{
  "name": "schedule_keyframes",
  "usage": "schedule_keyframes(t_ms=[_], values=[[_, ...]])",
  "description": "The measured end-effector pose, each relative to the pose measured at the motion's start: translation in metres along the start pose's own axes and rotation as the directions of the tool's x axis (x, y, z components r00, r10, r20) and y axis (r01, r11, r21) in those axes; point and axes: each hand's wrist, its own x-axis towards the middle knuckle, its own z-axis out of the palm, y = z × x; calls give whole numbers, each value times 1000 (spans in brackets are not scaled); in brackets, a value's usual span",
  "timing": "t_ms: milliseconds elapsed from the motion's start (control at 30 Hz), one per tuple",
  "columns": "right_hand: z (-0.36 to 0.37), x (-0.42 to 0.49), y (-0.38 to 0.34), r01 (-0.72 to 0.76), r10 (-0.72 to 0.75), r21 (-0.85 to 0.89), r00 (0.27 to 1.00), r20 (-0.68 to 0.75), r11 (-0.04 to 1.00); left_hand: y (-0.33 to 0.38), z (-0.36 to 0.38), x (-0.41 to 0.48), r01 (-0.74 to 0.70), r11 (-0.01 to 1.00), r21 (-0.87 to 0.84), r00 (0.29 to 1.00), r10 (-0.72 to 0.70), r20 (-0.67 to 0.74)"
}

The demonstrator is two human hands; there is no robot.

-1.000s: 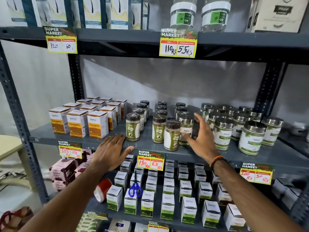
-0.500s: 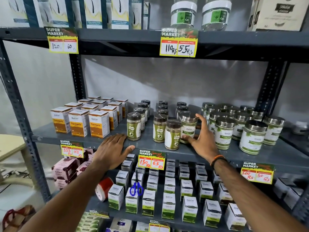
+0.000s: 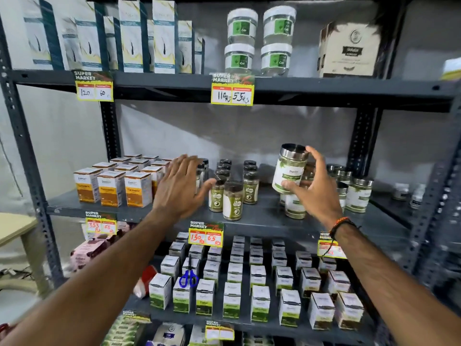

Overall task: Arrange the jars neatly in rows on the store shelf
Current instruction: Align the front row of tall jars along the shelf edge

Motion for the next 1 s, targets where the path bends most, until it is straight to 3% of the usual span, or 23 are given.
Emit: schedule_keyframes(t_ms=[167,267,433,667,1000], values=[[-70,-1,11,-17,14,-40,997,-73,999,97,15,23,-217,976,-19,976,217,1],[-109,-4,29,-49,43,-48,991,-127,998,136,43,23,-265,962,-59,961,269,66],[-154,-17,74,-124,107,-105,983,-149,987,165,95,11,-160,985,-67,944,173,283],[-166,-27,138,-234,221,-158,970,-98,959,159,150,5,-22,998,-64,846,53,530],[-138,-25,176,-347,344,-218,937,-51,912,156,163,5,-109,994,-27,855,108,508]])
